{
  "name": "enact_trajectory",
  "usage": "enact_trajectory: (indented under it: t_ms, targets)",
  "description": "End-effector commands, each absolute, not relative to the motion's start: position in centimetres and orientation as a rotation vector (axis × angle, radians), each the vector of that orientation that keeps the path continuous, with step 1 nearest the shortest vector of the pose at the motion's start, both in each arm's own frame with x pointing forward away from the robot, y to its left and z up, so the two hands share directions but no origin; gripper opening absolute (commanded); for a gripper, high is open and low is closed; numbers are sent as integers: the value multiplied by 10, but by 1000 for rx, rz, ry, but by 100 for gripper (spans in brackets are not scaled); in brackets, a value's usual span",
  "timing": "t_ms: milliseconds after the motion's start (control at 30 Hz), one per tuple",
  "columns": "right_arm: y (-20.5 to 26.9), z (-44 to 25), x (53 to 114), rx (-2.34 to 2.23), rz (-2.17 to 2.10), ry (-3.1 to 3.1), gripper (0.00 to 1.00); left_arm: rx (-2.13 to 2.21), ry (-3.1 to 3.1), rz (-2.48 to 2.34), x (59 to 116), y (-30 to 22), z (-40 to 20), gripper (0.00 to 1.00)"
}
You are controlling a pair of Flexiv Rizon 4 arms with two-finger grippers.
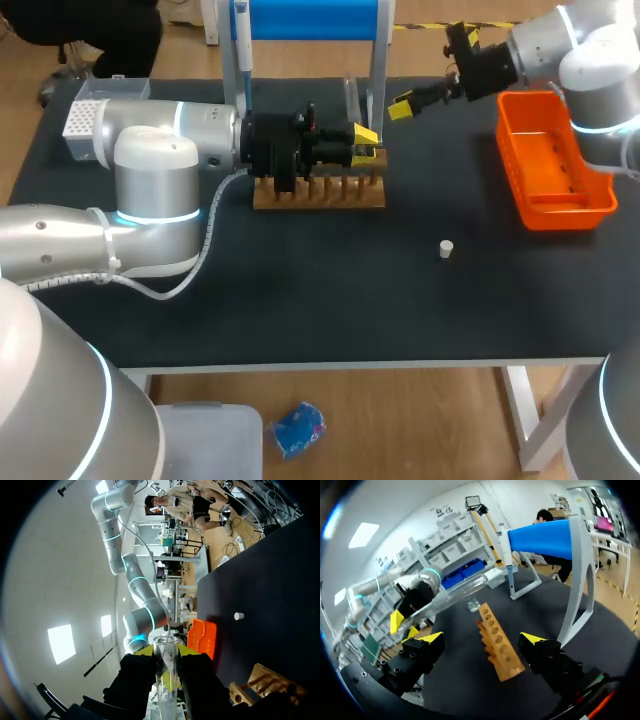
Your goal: Invert the test tube, pick up the pipette, mount the tip to pipette, aspirate from beaker and dispense into the tube, eject the tip, return the pipette, and cap with the stopper.
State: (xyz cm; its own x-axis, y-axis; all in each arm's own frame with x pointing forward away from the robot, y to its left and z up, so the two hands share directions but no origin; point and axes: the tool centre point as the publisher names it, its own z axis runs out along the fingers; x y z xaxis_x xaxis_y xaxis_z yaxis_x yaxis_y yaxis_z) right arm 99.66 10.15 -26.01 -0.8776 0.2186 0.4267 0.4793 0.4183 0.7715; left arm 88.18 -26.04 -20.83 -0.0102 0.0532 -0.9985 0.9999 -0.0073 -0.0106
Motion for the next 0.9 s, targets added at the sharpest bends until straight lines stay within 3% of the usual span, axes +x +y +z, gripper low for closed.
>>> enact_trajectory:
  t_ms: [33,900]
  targets:
    - [108,-273,991,-427,-1464,-2640,100,1246,1252,-1192,881,-261,-208,0]
    - [87,-293,996,83,-1586,-2699,100,1246,1252,-1192,881,-261,-208,0]
